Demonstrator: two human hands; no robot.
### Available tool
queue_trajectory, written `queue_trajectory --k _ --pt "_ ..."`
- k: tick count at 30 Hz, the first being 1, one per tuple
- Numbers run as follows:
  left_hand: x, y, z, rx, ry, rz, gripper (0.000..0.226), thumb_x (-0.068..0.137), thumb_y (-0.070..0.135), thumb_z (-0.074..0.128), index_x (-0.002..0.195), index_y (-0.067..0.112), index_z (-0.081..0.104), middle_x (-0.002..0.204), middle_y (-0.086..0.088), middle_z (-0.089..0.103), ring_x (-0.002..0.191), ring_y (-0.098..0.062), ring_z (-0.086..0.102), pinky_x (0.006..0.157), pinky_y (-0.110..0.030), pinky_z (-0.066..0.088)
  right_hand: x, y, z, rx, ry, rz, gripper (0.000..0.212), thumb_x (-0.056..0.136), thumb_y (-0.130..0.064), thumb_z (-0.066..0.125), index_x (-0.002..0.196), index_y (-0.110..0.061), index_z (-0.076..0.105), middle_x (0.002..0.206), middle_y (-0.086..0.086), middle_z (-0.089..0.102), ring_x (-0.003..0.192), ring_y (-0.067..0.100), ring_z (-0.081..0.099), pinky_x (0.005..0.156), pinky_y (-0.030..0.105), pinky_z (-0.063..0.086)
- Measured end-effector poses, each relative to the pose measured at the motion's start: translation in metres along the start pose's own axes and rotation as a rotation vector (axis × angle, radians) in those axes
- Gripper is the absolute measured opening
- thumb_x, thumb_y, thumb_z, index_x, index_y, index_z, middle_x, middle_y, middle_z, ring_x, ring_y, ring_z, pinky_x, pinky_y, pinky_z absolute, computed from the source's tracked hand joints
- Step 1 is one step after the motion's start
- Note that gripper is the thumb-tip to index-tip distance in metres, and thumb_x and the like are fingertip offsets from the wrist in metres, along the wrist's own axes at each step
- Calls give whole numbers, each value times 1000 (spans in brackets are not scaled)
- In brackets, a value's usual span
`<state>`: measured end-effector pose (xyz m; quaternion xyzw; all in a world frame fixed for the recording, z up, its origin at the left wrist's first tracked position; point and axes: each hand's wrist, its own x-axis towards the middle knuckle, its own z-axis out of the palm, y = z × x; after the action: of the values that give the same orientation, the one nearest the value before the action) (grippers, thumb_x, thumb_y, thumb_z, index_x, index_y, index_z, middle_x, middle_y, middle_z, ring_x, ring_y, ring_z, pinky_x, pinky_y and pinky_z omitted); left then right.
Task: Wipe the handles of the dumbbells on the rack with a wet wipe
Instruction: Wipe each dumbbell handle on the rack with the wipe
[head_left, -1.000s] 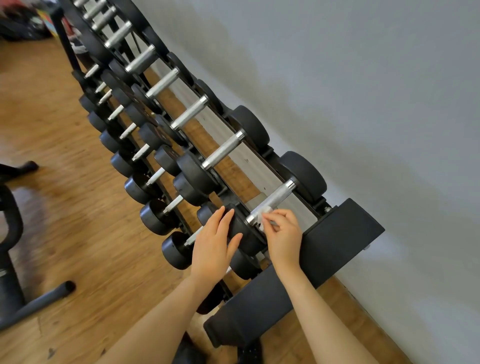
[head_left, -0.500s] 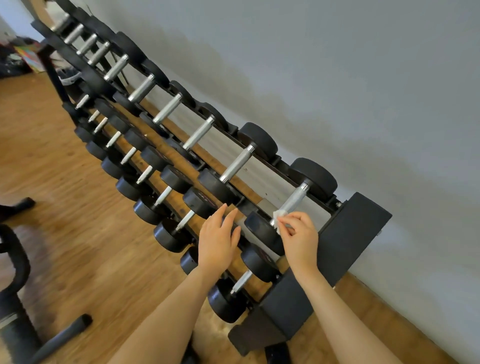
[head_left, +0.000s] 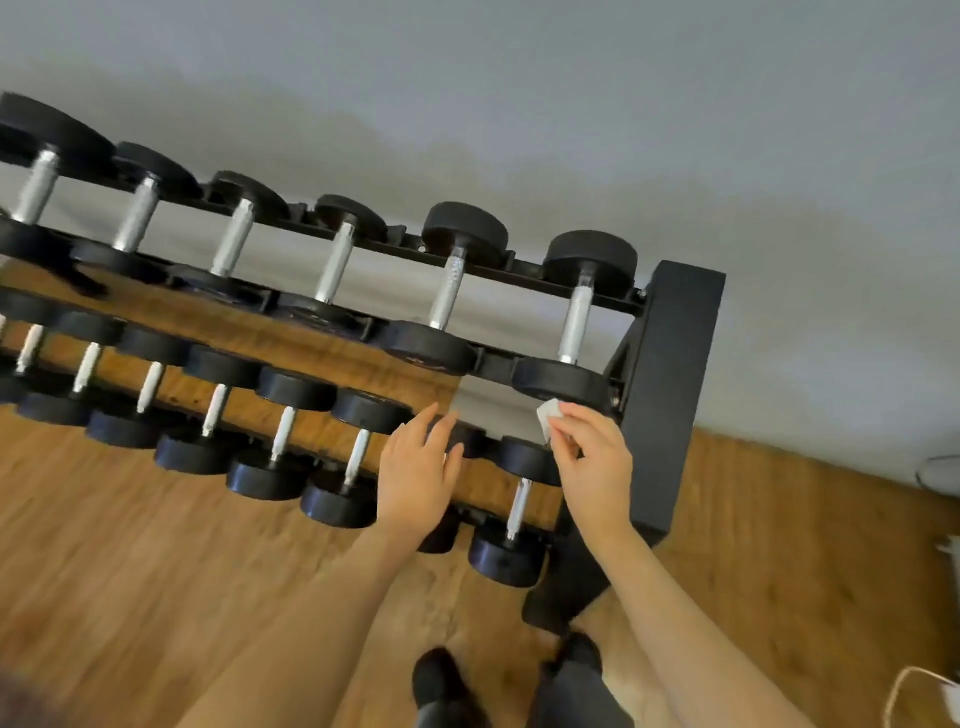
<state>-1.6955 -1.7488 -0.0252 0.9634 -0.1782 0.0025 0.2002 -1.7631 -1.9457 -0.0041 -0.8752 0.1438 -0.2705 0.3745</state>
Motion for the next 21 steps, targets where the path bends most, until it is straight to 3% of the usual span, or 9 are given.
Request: queue_trajectory --k 6,11,18,21 --pt "-11 -6 4 -40 25 29 41 95 23 62 134 10 59 137 -13 57 123 -32 57 103 -48 46 -31 -3 8 -22 -36 62 21 82 -4 73 103 -6 74 110 6 69 105 18 63 99 14 41" --pt "-16 0 23 -120 -10 -68 43 97 21 60 138 11 56 142 -14 53 128 -33 52 106 -51 44 -44 10 20 -19 -69 90 22 83 -6 72 105 -7 74 111 6 70 107 17 62 95 29 50" --pt "-29 -7 56 -120 -73 -95 43 98 27 57 140 17 54 146 -9 50 133 -29 48 108 -48 42 -78 32 36 -7 -92 207 19 86 -7 69 105 -8 74 110 4 70 106 15 62 95 18 43" --pt "-32 -16 67 -107 -95 -58 42 97 25 60 138 16 56 143 -11 53 130 -30 51 107 -48 44 -96 43 46 -6 -104 273 19 88 -10 67 105 -8 75 111 2 69 107 13 60 97 22 46"
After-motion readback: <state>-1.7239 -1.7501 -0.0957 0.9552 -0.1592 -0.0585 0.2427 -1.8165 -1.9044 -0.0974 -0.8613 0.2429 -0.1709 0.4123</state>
